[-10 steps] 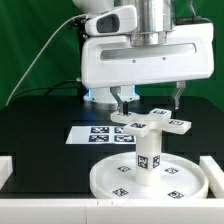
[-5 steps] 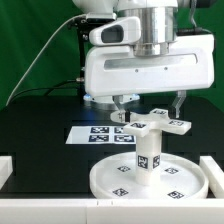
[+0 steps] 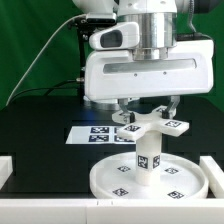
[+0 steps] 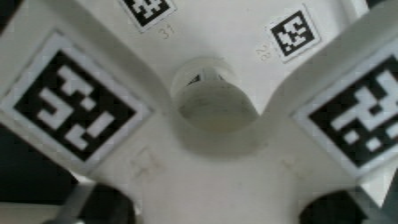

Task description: Assemble round table

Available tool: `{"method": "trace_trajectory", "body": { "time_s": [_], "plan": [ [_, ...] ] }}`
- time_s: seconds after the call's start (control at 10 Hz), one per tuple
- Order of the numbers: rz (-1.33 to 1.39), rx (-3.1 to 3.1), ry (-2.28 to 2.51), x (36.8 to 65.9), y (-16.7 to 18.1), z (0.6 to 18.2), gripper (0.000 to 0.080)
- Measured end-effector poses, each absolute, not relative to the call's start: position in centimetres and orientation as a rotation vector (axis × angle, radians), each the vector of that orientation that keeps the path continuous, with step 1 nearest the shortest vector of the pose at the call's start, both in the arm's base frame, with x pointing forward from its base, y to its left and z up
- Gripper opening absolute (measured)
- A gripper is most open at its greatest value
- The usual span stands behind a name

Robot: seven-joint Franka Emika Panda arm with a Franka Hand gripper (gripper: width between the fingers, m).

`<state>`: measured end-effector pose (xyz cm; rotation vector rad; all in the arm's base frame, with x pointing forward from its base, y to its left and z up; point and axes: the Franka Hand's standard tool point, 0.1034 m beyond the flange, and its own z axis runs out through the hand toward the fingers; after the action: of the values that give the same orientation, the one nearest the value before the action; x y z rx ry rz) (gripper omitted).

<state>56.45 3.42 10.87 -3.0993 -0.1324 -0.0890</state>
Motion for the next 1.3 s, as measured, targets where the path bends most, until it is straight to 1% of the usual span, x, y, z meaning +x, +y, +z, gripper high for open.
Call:
{"method": "trace_trajectory", "body": {
  "time_s": [0.3, 0.6, 1.1, 1.3],
  "plan": [
    [-0.082, -3.089, 0.195, 56.45, 3.45, 10.87, 0.0437],
    [-0.068, -2.979, 0.819, 56.44, 3.65, 10.81, 0.0437],
    [-0.028, -2.532, 1.735, 56.36, 3.68, 10.78, 0.0439],
    [-0.011, -2.360, 1.954, 56.32, 3.65, 10.78, 0.0439]
  ]
}}
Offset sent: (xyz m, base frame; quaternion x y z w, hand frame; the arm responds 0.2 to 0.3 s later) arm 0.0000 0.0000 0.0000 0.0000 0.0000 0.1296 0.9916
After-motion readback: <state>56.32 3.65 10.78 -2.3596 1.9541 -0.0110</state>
